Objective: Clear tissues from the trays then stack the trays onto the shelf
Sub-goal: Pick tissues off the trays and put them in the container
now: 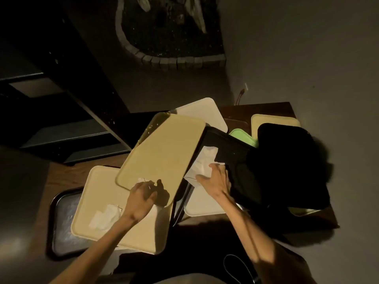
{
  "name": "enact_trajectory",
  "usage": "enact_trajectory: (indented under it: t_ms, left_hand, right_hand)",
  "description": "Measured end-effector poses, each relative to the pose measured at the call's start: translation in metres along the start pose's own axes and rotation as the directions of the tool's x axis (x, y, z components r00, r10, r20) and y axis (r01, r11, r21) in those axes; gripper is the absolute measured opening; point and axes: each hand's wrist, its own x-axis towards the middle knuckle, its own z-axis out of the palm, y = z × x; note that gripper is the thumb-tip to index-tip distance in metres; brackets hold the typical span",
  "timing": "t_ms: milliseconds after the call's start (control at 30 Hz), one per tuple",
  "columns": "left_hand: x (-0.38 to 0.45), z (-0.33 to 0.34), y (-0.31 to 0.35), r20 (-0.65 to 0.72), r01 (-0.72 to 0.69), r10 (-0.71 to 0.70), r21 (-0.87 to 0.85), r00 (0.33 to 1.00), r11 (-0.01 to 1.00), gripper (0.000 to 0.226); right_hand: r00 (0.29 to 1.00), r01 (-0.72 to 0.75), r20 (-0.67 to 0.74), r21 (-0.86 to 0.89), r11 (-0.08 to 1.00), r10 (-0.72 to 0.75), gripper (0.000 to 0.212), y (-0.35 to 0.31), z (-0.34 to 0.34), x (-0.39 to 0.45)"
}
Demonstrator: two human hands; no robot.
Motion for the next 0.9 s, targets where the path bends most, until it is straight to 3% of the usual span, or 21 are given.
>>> enact_trajectory:
  t_ms: [100, 267, 500, 633, 767, 900]
  left_hand:
    - [0.002, 0.000, -0.005, -0.045, 0.029, -0.027, 0.054, 0.999, 0.998, 0.037]
    - [0.001, 0.003, -0.005, -0.055, 0.087, -0.084, 0.067, 0.995, 0.994, 0.037]
    - [0.007, 0.002, -0.011, -0.102, 0.289, -0.277, 0.137, 0.955, 0.947, 0.056]
    - [0.014, 0.001, -0.020, -0.142, 0.335, -0.313, 0.170, 0.939, 0.927, 0.050]
    - [0.016, -0.004, -0.025, -0.278, 0.322, -0.297, 0.047, 0.913, 0.946, 0.022]
    - [0.010, -0.018, -0.039, -0.373, 0.300, -0.323, -0.120, 0.870, 0.946, 0.021]
  right_hand:
    - [0.997, -0.022, -0.080, -0.129, 0.991, 0.012, 0.071, -0.003, 0.006, 0.006]
    - [0.994, 0.023, -0.103, -0.089, 0.996, -0.032, 0.039, -0.006, 0.005, 0.013]
    - [0.976, 0.049, -0.215, 0.138, 0.989, -0.019, 0.026, 0.003, -0.005, 0.012]
    - [0.958, 0.161, -0.274, 0.252, 0.954, -0.089, 0.024, -0.010, -0.020, -0.004]
    - [0.937, 0.318, -0.268, 0.378, 0.870, -0.226, 0.024, -0.038, -0.025, -0.023]
    - [0.916, 0.400, -0.208, 0.429, 0.810, -0.342, 0.026, -0.072, -0.014, -0.041]
